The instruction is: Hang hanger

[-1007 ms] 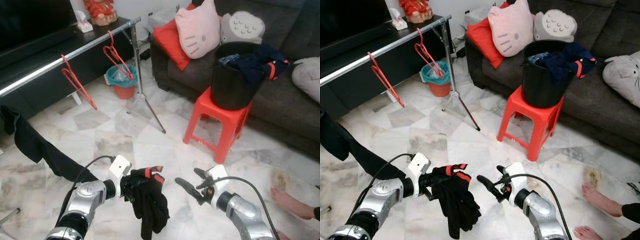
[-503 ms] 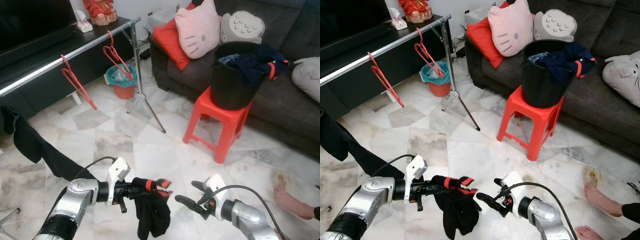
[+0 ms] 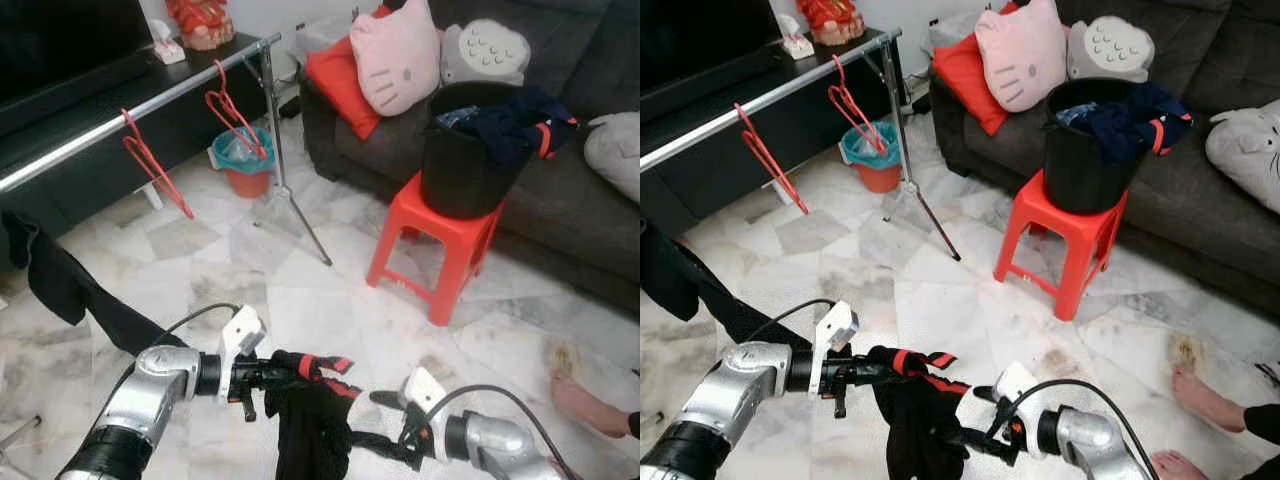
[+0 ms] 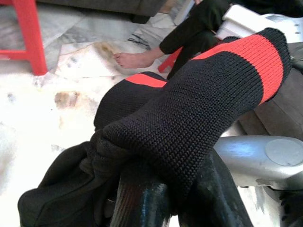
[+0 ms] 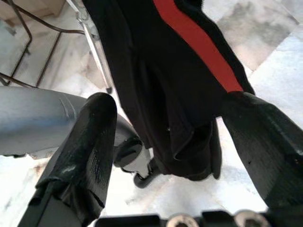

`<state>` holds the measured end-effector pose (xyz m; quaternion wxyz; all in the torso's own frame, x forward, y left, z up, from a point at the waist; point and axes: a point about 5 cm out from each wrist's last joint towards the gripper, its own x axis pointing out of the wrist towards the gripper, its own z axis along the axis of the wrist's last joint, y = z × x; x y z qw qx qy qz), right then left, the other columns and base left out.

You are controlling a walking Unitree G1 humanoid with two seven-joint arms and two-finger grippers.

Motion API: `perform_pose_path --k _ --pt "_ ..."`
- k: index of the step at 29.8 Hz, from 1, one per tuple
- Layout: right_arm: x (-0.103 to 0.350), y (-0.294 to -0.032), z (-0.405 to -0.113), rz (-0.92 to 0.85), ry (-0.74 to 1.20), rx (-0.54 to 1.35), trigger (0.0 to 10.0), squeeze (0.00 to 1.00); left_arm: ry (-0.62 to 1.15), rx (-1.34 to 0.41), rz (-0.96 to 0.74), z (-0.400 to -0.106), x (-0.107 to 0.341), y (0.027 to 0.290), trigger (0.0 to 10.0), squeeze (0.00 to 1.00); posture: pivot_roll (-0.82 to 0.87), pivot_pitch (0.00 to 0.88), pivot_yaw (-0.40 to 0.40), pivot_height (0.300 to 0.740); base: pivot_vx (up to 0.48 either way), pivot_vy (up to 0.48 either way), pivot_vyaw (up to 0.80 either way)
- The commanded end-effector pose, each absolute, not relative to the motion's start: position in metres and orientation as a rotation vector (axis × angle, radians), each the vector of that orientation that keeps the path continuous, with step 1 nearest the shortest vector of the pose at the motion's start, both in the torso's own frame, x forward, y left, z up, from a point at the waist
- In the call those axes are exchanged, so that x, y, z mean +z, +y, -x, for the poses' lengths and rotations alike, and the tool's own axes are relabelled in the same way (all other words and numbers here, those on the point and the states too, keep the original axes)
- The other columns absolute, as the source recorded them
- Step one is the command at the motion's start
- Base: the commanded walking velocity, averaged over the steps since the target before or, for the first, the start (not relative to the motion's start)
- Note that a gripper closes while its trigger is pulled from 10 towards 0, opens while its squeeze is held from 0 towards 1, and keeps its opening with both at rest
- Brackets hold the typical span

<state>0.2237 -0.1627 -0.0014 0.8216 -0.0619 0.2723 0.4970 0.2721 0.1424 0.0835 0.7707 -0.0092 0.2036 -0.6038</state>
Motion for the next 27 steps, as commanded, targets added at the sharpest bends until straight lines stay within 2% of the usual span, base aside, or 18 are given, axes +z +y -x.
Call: perform_pose_path --k 1,5,9,27 --pt "0.000 -0.165 -0.225 0.158 0.582 1.061 10.0 0.00 0.428 -1.343 0.025 -0.269 0.091 0.143 10.0 0.00 -0.02 0.059 0.073 0.740 0.000 0.000 0.00" --pt "0.002 -0.166 -0.228 0.170 0.573 1.055 10.0 0.00 0.429 -1.361 0.028 -0.267 0.093 0.143 10.0 0.00 -0.01 0.053 0.072 0.740 0.000 0.000 0.00" --pt "0.007 -0.169 -0.240 0.186 0.530 0.962 10.0 0.00 0.441 -1.397 0.036 -0.262 0.095 0.142 10.0 0.00 -0.01 0.051 0.073 0.740 0.000 0.000 0.00" --pt "0.012 -0.167 -0.247 0.193 0.495 0.959 10.0 0.00 0.484 -1.427 0.023 -0.254 0.092 0.140 10.0 0.00 -0.01 0.051 0.076 0.740 0.000 0.000 0.00"
